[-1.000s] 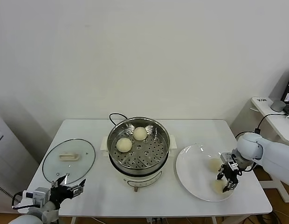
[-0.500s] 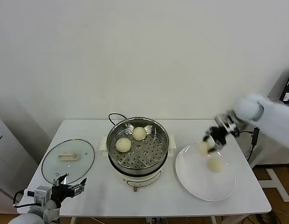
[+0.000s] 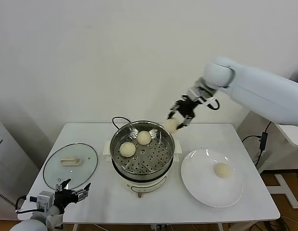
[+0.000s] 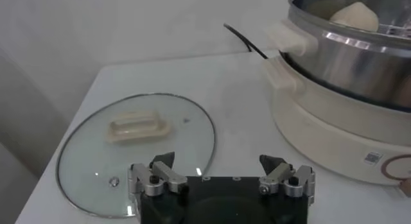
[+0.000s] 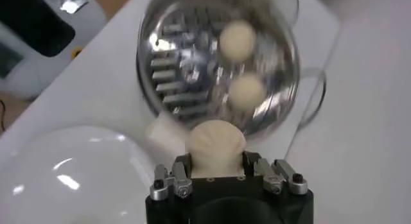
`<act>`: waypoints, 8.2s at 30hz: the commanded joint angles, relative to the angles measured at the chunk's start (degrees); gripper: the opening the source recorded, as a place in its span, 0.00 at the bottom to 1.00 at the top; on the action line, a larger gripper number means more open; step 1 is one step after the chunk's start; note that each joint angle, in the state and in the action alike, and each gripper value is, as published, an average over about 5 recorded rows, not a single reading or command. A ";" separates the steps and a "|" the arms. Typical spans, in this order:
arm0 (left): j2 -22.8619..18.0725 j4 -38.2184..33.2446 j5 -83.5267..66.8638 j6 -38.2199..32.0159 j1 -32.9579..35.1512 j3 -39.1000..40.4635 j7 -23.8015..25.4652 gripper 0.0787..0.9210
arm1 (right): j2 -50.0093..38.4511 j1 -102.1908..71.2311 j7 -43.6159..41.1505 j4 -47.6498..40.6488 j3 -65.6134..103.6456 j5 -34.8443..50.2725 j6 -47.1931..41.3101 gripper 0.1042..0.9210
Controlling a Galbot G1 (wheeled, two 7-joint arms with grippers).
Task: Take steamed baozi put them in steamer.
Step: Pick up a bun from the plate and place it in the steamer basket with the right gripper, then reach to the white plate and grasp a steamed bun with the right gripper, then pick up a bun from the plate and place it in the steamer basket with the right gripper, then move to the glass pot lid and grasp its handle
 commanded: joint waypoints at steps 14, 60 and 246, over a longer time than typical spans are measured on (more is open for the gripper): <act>-0.11 0.36 0.16 -0.27 0.07 -0.06 0.09 0.88 | 14.07 -11.85 -3.40 5.52 3.24 -21.97 28.41 0.49; -0.35 0.52 0.17 -0.59 0.37 -0.73 0.31 0.88 | -5.76 1.53 -8.85 -9.60 1.24 -10.24 0.11 0.88; -3.73 3.39 4.51 -2.61 -5.14 -3.47 2.11 0.88 | -12.97 -83.88 69.88 14.58 78.00 28.62 -14.41 0.88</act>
